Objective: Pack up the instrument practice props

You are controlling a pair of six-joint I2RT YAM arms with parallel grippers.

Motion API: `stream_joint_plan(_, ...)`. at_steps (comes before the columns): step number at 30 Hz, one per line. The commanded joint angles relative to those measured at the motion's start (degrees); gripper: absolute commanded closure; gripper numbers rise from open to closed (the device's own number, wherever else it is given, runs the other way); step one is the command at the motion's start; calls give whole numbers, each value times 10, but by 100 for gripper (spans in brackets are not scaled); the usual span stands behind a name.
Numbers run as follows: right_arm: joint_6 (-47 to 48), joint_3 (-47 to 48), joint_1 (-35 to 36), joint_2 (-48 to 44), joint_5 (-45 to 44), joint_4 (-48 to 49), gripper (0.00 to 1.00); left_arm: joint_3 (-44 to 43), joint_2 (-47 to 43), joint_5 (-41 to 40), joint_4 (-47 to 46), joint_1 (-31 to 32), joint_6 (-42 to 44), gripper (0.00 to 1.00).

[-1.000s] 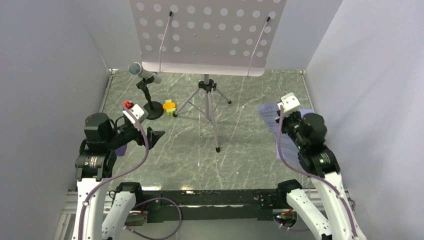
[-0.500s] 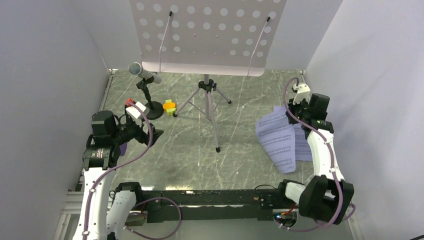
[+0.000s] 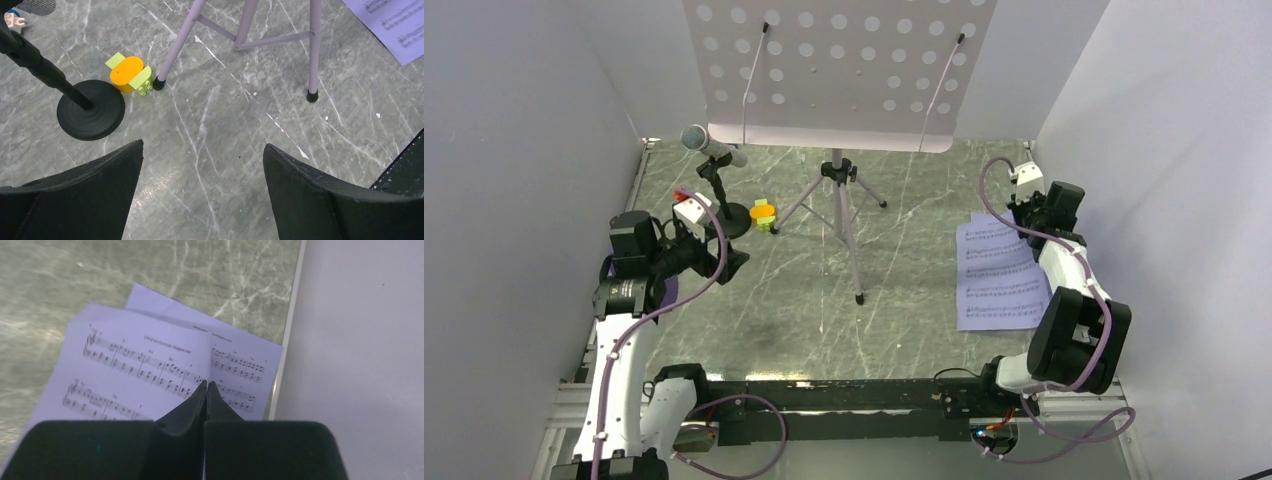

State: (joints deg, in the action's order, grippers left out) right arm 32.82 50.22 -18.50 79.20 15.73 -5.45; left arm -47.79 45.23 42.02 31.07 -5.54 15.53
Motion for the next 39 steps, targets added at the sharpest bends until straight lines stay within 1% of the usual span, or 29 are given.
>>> stream_joint_plan(1, 60, -9, -12, 24, -32, 100, 100, -9, 0, 38, -19, -20, -14, 7)
stream_joint_plan(6, 59, 9, -31, 58, -38, 113, 100, -9, -3, 55, -11, -29, -9, 7)
stream_joint_plan(12, 85, 26, -49, 97, -41, 130, 100, -16, 6, 53, -18, -29, -8, 7)
stream_joint_plan(23, 128, 65, -50, 186, -62, 155, 100, -14, 8, 65, -18, -34, -17, 7)
stream_joint_plan(28, 160, 56, -49, 223, -99, 207, 100, -14, 11, 61, -22, -35, -18, 7)
stream_joint_plan(29, 170, 51, -49, 228, -104, 218, 93, -12, 12, 61, -25, -35, -20, 6)
stream_joint_plan(31, 177, 40, -47, 236, -117, 240, 74, -9, 16, 61, -35, -35, -30, 6)
stream_joint_plan(32, 173, 39, -47, 238, -120, 240, 68, -7, 17, 63, -39, -35, -34, 6)
stream_joint_plan(33, 165, 40, -47, 238, -122, 233, 64, -7, 18, 66, -41, -35, -37, 6)
stream_joint_plan(35, 150, 39, -47, 233, -121, 222, 61, -6, 23, 68, -43, -35, -37, 5)
stream_joint_plan(37, 150, 26, -47, 219, -122, 234, 55, -6, 26, 56, -43, -34, -33, 1)
stream_joint_plan(39, 152, 13, -47, 202, -126, 244, 50, -6, 30, 45, -46, -34, -28, 1)
